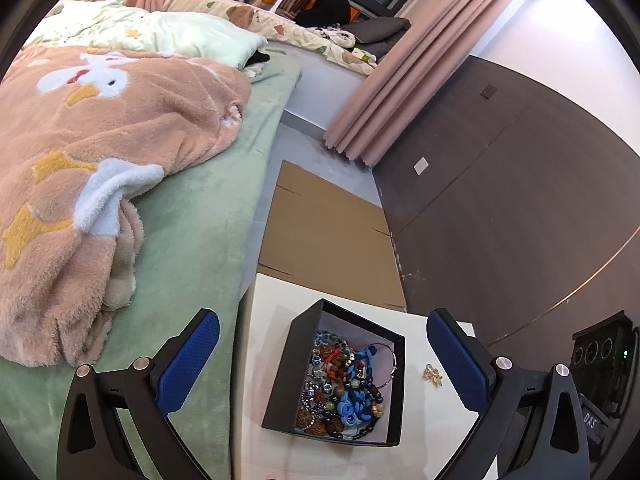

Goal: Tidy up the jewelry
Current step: 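Lower the dark bead bracelet into the box and open the right tool, then grasp the gold butterfly brooch with the right tool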

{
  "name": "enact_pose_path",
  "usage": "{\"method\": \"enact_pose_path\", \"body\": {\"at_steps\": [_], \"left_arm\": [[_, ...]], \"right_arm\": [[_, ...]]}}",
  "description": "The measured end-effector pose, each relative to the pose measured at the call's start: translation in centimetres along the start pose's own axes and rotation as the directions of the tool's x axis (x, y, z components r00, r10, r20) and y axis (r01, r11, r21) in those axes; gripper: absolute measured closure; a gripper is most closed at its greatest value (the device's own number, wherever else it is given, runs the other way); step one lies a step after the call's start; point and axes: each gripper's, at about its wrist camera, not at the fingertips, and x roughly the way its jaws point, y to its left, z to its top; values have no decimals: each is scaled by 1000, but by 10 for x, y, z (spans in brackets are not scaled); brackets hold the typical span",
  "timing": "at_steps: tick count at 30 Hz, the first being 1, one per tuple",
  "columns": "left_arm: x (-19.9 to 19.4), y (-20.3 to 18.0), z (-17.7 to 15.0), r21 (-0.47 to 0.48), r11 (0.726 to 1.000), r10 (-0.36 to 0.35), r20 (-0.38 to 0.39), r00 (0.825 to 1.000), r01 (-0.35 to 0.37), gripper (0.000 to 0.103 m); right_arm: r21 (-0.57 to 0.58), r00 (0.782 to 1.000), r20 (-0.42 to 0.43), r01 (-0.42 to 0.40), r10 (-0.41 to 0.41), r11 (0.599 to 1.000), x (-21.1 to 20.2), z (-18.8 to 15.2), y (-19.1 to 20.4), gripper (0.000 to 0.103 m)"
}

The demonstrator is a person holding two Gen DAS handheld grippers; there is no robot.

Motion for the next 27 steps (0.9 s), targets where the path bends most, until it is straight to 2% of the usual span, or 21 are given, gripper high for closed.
{"method": "enact_pose_path", "body": {"at_steps": [3,7,13,22,27], "left_arm": [[3,-5,-3,21,1000,3,-12,1000,-3,0],[8,-14,-6,53,999,3,-27,1000,-2,0],[16,-30,-13,108,994,9,-50,999,-4,0],[26,-46,-21,173,985,24,-88,996,-8,0],[28,-47,-22,188,982,35,-97,995,-16,0]], "right_arm": [[1,999,-2,44,-44,999,-10,-1,-12,9],[15,991,10,134,-134,991,-22,2,-28,9],[28,965,-20,261,-261,965,-24,3,-56,9],[42,938,-112,334,-328,942,-2,2,-84,11],[59,922,-148,369,-358,928,14,1,-94,22]]}}
